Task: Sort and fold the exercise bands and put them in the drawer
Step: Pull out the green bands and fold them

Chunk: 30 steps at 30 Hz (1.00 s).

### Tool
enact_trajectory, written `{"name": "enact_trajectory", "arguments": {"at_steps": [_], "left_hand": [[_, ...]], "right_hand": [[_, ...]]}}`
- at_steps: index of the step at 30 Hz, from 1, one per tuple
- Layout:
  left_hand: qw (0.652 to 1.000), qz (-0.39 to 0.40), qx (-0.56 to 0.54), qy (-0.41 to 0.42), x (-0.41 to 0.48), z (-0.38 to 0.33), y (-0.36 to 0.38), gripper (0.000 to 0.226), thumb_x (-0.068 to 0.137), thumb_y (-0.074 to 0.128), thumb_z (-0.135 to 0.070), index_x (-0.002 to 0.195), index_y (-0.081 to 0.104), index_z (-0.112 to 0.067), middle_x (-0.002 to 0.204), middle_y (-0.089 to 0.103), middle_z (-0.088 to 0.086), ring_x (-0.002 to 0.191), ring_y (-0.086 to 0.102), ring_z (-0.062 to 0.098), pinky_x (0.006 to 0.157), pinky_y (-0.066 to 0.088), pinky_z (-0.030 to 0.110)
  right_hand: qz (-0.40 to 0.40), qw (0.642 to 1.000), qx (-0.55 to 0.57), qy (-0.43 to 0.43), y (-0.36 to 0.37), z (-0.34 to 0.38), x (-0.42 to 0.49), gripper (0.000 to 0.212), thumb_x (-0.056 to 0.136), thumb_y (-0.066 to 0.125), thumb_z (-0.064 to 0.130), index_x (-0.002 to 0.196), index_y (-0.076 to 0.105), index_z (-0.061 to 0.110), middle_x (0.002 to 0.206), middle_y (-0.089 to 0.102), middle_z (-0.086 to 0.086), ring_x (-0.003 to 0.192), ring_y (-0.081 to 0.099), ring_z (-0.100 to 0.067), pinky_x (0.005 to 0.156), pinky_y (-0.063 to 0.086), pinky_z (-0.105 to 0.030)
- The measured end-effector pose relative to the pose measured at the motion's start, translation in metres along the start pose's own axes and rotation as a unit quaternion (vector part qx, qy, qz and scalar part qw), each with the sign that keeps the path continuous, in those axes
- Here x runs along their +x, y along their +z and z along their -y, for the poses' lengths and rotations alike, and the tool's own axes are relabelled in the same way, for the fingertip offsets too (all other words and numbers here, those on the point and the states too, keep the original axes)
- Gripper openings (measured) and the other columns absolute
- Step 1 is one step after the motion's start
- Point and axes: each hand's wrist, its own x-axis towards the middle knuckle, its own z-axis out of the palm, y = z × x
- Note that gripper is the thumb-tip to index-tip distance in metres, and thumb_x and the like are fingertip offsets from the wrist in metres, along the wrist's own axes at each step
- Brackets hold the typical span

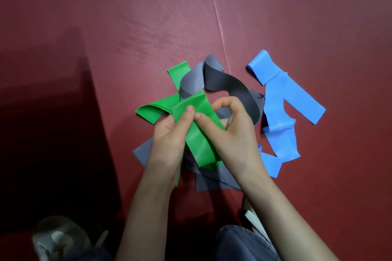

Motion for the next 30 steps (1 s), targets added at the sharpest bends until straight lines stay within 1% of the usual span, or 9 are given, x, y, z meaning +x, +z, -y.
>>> {"name": "enact_trajectory", "arguments": {"at_steps": [2, 6, 10, 12, 15, 20, 25, 28, 30], "left_hand": [[1.0, 0.007, 0.015, 0.012, -0.001, -0.001, -0.001, 0.013, 0.076, 0.061, -0.025, 0.078, 0.067, -0.013, 0.072, 0.073, 0.001, 0.068, 0.069, 0.012, 0.067, 0.056, 0.025], [0.998, -0.03, 0.016, 0.059, -0.002, -0.009, 0.001, 0.019, 0.077, 0.062, -0.027, 0.07, 0.07, -0.011, 0.067, 0.073, -0.001, 0.062, 0.068, 0.011, 0.063, 0.056, 0.026], [0.988, -0.059, 0.028, 0.143, -0.008, -0.036, 0.006, 0.029, 0.08, 0.057, -0.033, 0.062, 0.073, -0.018, 0.062, 0.072, -0.004, 0.056, 0.067, 0.009, 0.055, 0.057, 0.025], [0.982, -0.051, 0.059, 0.171, -0.013, -0.046, 0.008, 0.03, 0.082, 0.054, -0.032, 0.063, 0.074, -0.021, 0.063, 0.073, -0.005, 0.058, 0.067, 0.01, 0.056, 0.057, 0.026], [0.974, -0.056, 0.112, 0.189, -0.017, -0.051, 0.007, 0.029, 0.079, 0.05, -0.03, 0.063, 0.073, -0.023, 0.063, 0.072, -0.006, 0.06, 0.067, 0.013, 0.057, 0.058, 0.027], [0.976, -0.045, 0.088, 0.195, -0.02, -0.054, 0.006, 0.032, 0.081, 0.046, -0.028, 0.066, 0.074, -0.022, 0.065, 0.073, -0.007, 0.059, 0.068, 0.01, 0.057, 0.056, 0.024], [0.972, -0.052, 0.084, 0.213, -0.021, -0.058, 0.006, 0.034, 0.083, 0.044, -0.028, 0.064, 0.073, -0.024, 0.065, 0.073, -0.007, 0.057, 0.068, 0.009, 0.052, 0.054, 0.022], [0.973, -0.044, 0.086, 0.21, -0.019, -0.063, 0.004, 0.033, 0.082, 0.045, -0.029, 0.065, 0.073, -0.023, 0.066, 0.074, -0.006, 0.058, 0.069, 0.011, 0.051, 0.054, 0.023], [0.973, -0.04, 0.088, 0.21, -0.019, -0.064, 0.004, 0.033, 0.082, 0.046, -0.03, 0.066, 0.073, -0.022, 0.067, 0.074, -0.005, 0.058, 0.069, 0.012, 0.05, 0.055, 0.025]], "right_hand": [[-0.005, 1.0, -0.004, -0.007, -0.001, 0.0, 0.002, 0.032, 0.071, 0.073, 0.027, 0.075, 0.042, 0.029, 0.061, 0.057, -0.036, 0.045, 0.049, -0.032, 0.045, 0.042, -0.046], [0.087, 0.994, 0.065, -0.012, -0.003, -0.014, 0.002, 0.034, 0.065, 0.07, 0.028, 0.087, 0.044, 0.035, 0.055, 0.066, 0.001, 0.05, 0.06, -0.013, 0.052, 0.048, -0.028], [0.171, 0.985, 0.001, -0.031, -0.006, -0.038, -0.005, 0.032, 0.066, 0.066, 0.042, 0.091, 0.05, 0.031, 0.075, 0.068, 0.003, 0.071, 0.058, -0.005, 0.069, 0.047, -0.028], [0.192, 0.979, -0.044, -0.049, -0.008, -0.044, -0.006, 0.025, 0.072, 0.064, 0.038, 0.087, 0.059, 0.019, 0.075, 0.063, 0.006, 0.07, 0.052, 0.005, 0.069, 0.042, -0.016], [0.216, 0.969, -0.095, -0.069, -0.01, -0.045, -0.007, 0.014, 0.078, 0.059, 0.025, 0.069, 0.056, 0.035, 0.06, 0.055, 0.022, 0.061, 0.047, 0.007, 0.061, 0.035, -0.008], [0.232, 0.944, -0.184, -0.144, -0.015, -0.045, -0.003, 0.01, 0.078, 0.06, 0.023, 0.069, 0.06, 0.018, 0.071, 0.06, 0.012, 0.073, 0.049, 0.003, 0.069, 0.036, -0.009], [0.32, 0.872, -0.347, -0.13, -0.018, -0.056, -0.007, 0.051, 0.076, 0.046, 0.05, 0.093, 0.069, 0.008, 0.115, 0.063, -0.006, 0.11, 0.054, -0.019, 0.097, 0.041, -0.031], [0.38, 0.867, -0.318, -0.054, -0.019, -0.052, -0.015, 0.027, 0.085, 0.06, 0.033, 0.098, 0.065, 0.01, 0.075, 0.061, -0.001, 0.067, 0.054, -0.012, 0.066, 0.042, -0.022], [0.398, 0.865, -0.305, -0.003, -0.017, -0.056, -0.022, 0.024, 0.086, 0.06, 0.028, 0.102, 0.062, 0.01, 0.082, 0.065, -0.008, 0.069, 0.054, -0.011, 0.065, 0.043, -0.025]]}}
